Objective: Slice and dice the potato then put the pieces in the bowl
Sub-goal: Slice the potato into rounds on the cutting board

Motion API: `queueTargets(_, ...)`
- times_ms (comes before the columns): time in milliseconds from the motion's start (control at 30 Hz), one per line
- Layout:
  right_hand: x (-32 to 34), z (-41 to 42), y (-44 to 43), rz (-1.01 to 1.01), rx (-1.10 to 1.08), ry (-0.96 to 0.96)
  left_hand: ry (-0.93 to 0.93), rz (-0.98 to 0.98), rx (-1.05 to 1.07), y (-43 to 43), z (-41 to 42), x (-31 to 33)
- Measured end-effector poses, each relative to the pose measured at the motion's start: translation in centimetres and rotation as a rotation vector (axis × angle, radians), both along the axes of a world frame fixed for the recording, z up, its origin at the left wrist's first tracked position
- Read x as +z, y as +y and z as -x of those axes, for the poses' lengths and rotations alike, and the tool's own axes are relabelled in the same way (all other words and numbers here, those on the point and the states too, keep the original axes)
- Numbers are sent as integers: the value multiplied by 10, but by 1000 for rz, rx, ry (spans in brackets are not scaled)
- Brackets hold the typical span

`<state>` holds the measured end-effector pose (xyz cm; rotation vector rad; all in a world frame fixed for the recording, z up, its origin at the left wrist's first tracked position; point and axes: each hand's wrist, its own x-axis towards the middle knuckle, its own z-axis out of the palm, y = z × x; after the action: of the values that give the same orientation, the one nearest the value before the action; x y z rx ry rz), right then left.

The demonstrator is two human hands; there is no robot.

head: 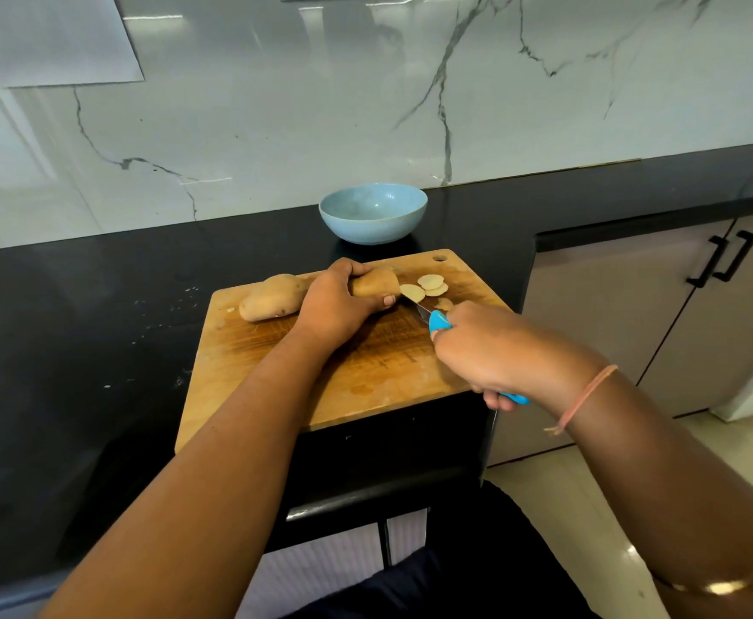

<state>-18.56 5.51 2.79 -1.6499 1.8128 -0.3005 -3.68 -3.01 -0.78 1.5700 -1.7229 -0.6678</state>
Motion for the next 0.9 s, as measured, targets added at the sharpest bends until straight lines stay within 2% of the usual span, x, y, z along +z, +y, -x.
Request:
queueTargets(167,-6,-3,-5,184,-28,23,-72,17,18,5,7,2)
queueTargets(300,-6,-9,-5,278,-23,-46,-75,66,38,10,6,-2)
queueTargets(700,-6,-24,-11,98,-70,45,-114,91,37,7,2,-3)
queueTargets(900,17,-22,-19,11,-40,-90,-103,115,13,7,-2,-4)
